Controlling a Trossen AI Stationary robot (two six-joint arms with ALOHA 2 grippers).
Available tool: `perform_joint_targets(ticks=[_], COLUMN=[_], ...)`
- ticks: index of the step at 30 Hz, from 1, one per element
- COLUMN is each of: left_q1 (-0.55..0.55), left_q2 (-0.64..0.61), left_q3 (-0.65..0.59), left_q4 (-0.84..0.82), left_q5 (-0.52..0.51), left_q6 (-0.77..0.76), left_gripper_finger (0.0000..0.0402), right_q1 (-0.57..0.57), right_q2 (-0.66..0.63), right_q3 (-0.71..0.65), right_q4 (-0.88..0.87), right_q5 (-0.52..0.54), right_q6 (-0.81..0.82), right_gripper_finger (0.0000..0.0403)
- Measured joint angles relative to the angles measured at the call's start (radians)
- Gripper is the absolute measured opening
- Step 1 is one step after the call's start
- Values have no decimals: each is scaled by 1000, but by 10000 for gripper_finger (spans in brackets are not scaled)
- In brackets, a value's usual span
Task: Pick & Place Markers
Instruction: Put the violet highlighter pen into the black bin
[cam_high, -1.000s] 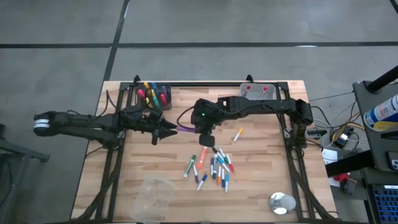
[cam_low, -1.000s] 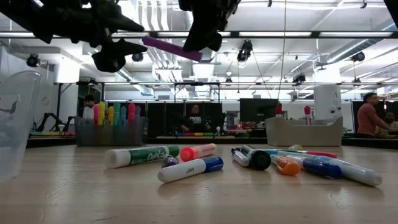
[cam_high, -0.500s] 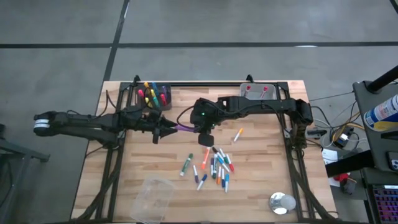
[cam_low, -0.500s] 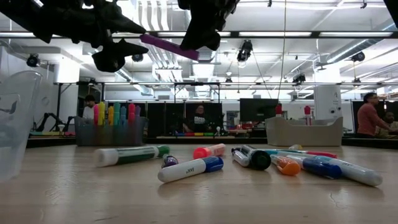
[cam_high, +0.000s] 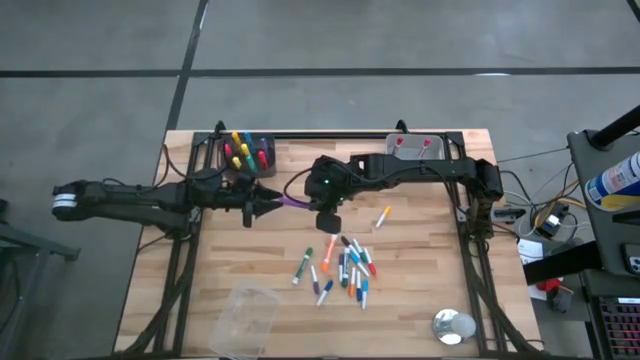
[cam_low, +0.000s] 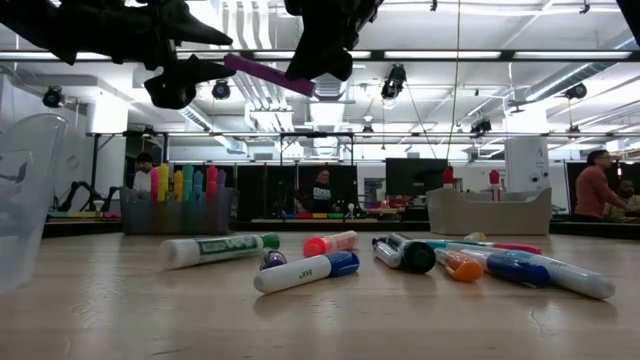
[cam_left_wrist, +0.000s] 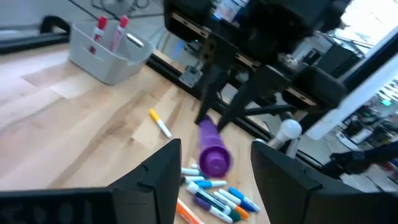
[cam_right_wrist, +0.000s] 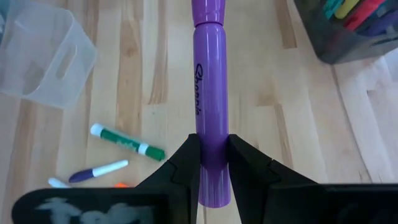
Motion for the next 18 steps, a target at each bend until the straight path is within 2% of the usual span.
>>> perform_joint_targets(ticks=[18], left_q1=[-1], left_q2=[-46], left_q3=[-1], left_q4=[-2], left_q5=[-152], left_q6=[19], left_gripper_finger=[185], right_q1=[-7], right_q2=[1], right_q3=[-12], right_q4=[94], right_q5=[38], right_q6=[31], right_gripper_finger=[66])
